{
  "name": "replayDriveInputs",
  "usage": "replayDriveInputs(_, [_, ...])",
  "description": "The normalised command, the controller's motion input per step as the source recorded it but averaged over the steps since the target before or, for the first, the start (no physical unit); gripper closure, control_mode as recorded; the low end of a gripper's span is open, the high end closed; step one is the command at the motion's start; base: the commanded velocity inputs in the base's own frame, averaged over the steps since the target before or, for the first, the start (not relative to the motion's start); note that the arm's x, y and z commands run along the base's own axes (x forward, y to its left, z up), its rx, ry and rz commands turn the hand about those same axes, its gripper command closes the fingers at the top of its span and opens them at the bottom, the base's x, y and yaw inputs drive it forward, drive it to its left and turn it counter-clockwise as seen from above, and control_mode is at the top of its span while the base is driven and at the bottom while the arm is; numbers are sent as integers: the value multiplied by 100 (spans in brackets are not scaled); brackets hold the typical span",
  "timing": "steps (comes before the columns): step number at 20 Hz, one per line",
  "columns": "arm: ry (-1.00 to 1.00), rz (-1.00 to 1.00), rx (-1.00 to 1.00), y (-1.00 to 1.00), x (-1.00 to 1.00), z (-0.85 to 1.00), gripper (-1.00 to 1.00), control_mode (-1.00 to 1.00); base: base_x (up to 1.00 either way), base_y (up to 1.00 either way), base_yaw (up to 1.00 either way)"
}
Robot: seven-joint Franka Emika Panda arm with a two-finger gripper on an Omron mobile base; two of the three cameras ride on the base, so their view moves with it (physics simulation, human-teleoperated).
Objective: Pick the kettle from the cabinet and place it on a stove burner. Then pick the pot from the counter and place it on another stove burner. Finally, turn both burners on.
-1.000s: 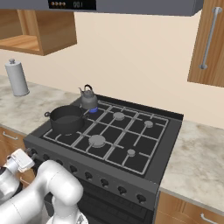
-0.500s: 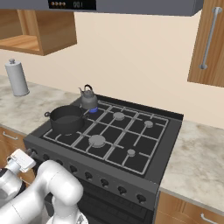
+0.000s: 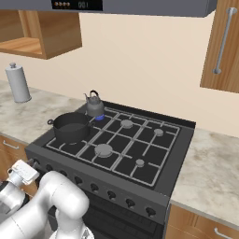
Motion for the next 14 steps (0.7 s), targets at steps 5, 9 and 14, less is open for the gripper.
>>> replayDriveInputs(5, [6,-7,-17,-8,-3,6,100,-100,0,0,0])
replayDriveInputs(9, [12,-11,-20,-5,-2,10,100,-100,0,0,0])
replayDriveInputs(14, [14,-12,-21,-5,-4,17,100,-100,0,0,0])
